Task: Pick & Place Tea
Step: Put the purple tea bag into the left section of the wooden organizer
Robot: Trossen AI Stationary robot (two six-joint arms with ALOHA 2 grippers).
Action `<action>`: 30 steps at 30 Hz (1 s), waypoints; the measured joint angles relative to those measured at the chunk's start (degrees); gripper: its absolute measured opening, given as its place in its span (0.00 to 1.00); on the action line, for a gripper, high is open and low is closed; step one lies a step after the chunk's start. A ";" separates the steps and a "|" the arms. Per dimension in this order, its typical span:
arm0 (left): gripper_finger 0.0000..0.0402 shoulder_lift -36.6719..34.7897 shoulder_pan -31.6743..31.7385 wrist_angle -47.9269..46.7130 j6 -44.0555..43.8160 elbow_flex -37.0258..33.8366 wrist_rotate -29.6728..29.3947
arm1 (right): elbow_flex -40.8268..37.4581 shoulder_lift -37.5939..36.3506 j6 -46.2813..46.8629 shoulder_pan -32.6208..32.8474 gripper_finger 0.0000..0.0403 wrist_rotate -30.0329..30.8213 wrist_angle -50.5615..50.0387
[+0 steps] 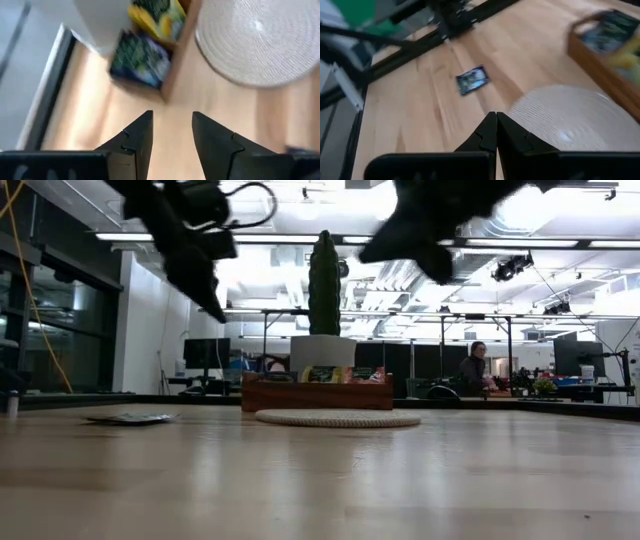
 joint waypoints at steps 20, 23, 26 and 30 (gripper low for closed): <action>0.33 -21.69 -35.99 8.75 -44.84 -29.71 -14.87 | 53.49 45.89 -16.99 -4.29 0.00 -22.92 -21.92; 0.33 -21.67 -41.74 9.31 -49.95 -30.25 -18.73 | 58.60 49.36 -18.47 -4.68 0.00 -23.72 -25.21; 0.33 -21.25 -46.46 9.20 -55.72 -30.26 -22.54 | 61.11 51.62 -19.01 -5.72 0.00 -24.88 -26.21; 0.33 -21.23 -51.54 8.09 -63.23 -30.29 -26.58 | 61.61 53.75 -18.77 -7.86 0.00 -26.90 -25.74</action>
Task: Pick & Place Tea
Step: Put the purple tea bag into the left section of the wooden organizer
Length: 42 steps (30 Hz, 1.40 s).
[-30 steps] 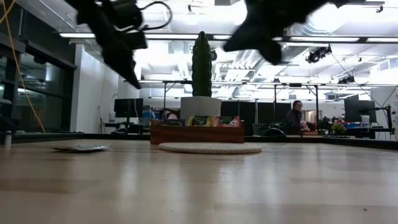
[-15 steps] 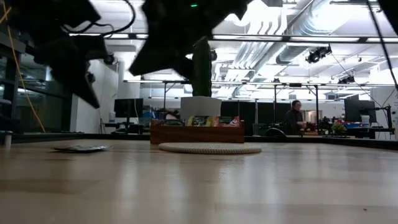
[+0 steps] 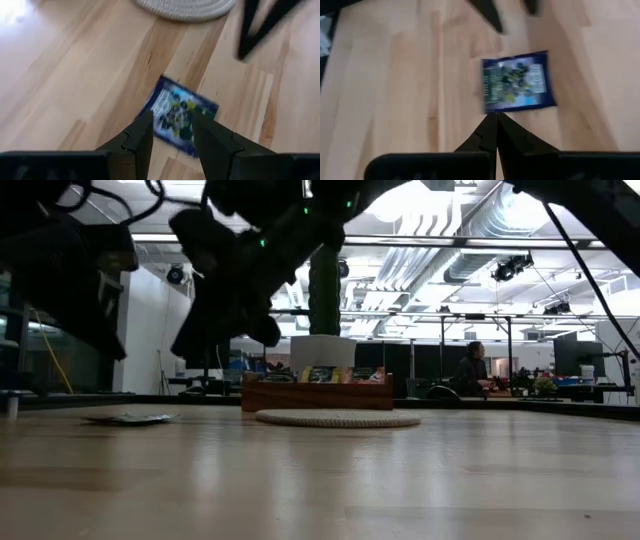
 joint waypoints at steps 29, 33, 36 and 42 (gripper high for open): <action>0.33 8.67 -24.53 -7.79 -33.60 0.02 -3.39 | -2.12 5.71 -5.09 -3.65 0.00 -7.11 15.08; 0.33 8.96 -26.74 -7.33 -37.22 0.04 -4.81 | -2.15 6.97 -5.29 -4.21 0.00 -7.86 16.86; 0.33 9.05 -27.46 -7.43 -38.70 0.03 -5.11 | -2.13 8.00 -4.97 -4.72 0.00 -9.10 18.21; 0.33 9.05 -27.40 -7.30 -38.81 0.04 -5.32 | -2.17 9.04 -4.97 -5.24 0.00 -8.25 18.51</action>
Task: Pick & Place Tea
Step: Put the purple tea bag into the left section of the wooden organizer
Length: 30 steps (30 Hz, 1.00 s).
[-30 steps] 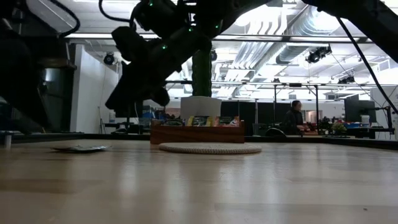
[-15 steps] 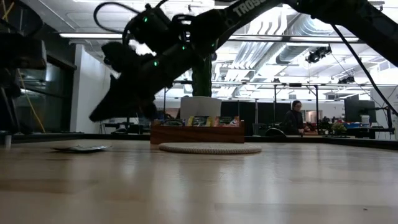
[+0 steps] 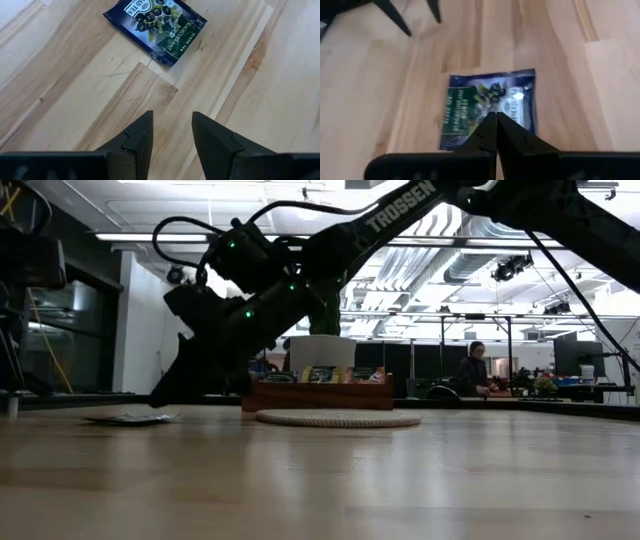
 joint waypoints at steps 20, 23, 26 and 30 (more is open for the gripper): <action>0.33 0.00 0.02 0.97 -0.08 0.00 -2.48 | 0.33 0.00 7.28 3.37 0.00 15.46 -11.22; 0.33 0.02 0.06 1.98 -1.75 0.00 -3.72 | 0.27 0.00 9.56 4.66 0.00 17.04 -11.28; 0.33 0.85 0.10 2.32 -6.05 -0.01 -5.41 | 0.21 0.05 11.51 5.48 0.00 18.81 -11.41; 0.33 2.85 0.09 6.26 -14.22 -1.43 -5.12 | 0.18 0.11 12.28 5.84 0.00 20.06 -11.39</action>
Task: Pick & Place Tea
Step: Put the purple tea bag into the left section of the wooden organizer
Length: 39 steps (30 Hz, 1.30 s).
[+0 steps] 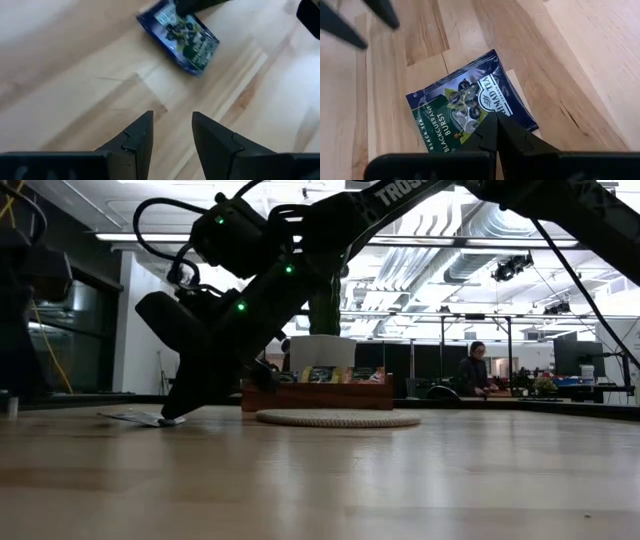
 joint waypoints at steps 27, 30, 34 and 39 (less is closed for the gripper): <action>0.33 9.03 18.83 18.43 1.01 -2.95 12.08 | -0.11 0.02 -1.22 0.50 0.00 -1.32 0.07; 0.33 9.08 20.00 20.04 4.69 -3.03 13.32 | -0.15 0.02 -1.75 0.50 0.00 -1.34 0.22; 0.33 9.15 21.64 21.20 5.00 -3.05 13.78 | -0.17 0.02 -1.75 0.50 0.00 -1.42 0.56; 0.33 9.22 23.32 22.35 5.72 -3.05 15.51 | -0.17 0.07 -2.40 0.52 0.00 -1.71 1.32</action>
